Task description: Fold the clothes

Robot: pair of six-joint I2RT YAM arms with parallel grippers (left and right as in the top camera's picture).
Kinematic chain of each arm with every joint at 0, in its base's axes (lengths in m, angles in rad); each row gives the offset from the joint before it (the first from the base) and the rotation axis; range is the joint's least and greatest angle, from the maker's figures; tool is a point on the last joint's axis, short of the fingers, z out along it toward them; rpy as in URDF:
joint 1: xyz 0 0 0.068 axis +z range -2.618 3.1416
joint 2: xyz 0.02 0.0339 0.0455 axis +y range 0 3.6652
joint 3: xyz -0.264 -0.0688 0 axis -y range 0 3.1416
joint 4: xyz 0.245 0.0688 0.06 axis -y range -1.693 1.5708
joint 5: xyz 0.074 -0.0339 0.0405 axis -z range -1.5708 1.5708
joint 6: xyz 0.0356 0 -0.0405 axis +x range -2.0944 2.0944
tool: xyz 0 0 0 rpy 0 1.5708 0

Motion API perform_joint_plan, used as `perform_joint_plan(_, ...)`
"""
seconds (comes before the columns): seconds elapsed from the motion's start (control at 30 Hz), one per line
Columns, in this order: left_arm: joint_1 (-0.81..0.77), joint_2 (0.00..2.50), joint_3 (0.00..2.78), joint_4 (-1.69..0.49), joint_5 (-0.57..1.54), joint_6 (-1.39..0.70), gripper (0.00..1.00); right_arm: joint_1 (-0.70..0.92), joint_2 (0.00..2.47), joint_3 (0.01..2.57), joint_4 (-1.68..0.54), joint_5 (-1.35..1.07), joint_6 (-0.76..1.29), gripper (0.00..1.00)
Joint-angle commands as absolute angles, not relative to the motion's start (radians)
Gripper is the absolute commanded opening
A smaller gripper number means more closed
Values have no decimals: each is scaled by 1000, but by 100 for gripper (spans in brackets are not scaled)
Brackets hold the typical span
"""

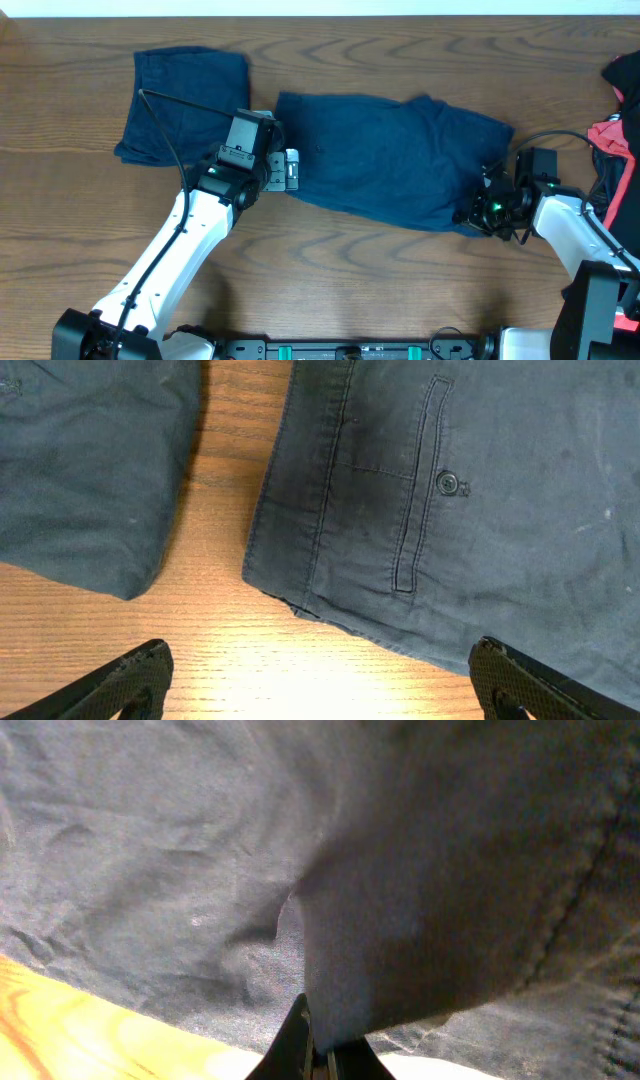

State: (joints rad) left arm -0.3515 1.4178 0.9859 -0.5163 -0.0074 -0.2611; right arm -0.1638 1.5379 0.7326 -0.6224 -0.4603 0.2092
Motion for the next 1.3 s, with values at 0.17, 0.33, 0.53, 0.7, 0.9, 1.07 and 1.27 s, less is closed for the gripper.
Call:
perform_joint_plan(0.17, -352, 1423, 978, -514, -20, -251, 96, -170, 1491, 849, -643, -476, 150, 6)
perform_joint_plan(0.33, -352, 1423, 978, -514, -20, -251, 96, -168, 1493, 849, -653, -461, 144, 42)
perform_joint_plan(0.53, -352, 1423, 978, -508, -20, -251, 96, -165, 1493, 780, -677, -345, 174, 54)
perform_joint_plan(0.7, -352, 1423, 978, -507, -20, -251, 96, -184, 1493, 726, -657, -286, 224, 48)
perform_joint_plan(0.9, -352, 1423, 978, -507, -20, -251, 97, -257, 1493, 726, -665, -289, 223, 47)
perform_joint_plan(1.07, -352, 1423, 978, -506, -20, -251, 97, -291, 1493, 719, -687, -300, 220, 44)
perform_joint_plan(1.27, -352, 1423, 977, -487, -20, -251, 97, -276, 1493, 692, -615, -399, 220, 42)
